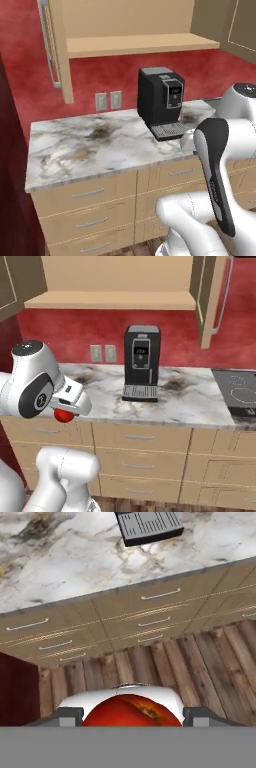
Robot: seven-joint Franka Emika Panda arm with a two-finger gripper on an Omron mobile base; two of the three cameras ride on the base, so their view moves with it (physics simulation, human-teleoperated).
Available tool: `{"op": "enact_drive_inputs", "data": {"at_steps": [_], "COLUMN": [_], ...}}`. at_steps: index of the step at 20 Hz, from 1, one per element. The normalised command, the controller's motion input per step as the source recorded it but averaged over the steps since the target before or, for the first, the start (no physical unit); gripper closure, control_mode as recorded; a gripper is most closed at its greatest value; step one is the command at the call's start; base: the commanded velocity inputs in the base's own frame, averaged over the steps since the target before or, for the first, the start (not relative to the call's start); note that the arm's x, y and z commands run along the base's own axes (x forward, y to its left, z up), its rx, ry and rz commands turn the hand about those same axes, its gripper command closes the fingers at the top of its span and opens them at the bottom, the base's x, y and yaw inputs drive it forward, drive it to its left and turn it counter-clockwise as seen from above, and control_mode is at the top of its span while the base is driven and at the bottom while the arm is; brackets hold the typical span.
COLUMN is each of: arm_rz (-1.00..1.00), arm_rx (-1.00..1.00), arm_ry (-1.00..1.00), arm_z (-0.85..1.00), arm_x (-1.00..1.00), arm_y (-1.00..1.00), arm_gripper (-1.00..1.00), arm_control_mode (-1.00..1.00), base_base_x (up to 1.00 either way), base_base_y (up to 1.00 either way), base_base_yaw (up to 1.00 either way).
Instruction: Pick the tomatos from the cabinet and place them in one bowl. Pick the sweet potato from the sink and place it in the other bowl.
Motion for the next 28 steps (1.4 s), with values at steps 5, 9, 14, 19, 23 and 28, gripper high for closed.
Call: {"op": "enact_drive_inputs", "data": {"at_steps": [5, 9, 14, 19, 23, 28], "arm_rz": [0.0, 0.0, 0.0, 0.0, 0.0, 0.0], "arm_rx": [0.0, 0.0, 0.0, 0.0, 0.0, 0.0], "arm_ry": [0.0, 0.0, 0.0, 0.0, 0.0, 0.0], "arm_z": [0.0, 0.0, 0.0, 0.0, 0.0, 0.0], "arm_x": [0.0, 0.0, 0.0, 0.0, 0.0, 0.0], "arm_y": [0.0, 0.0, 0.0, 0.0, 0.0, 0.0], "arm_gripper": [1.0, 1.0, 1.0, 1.0, 1.0, 1.0], "arm_control_mode": [1.0, 1.0, 1.0, 1.0, 1.0, 1.0], "base_base_x": [0.05, 0.03, 0.03, 0.0, 0.01, 0.02], "base_base_y": [0.0, 0.0, 0.0, 0.0, 0.0, 0.0], "base_base_yaw": [-0.46, -0.47, -0.47, -0.48, -0.47, -0.48]}}
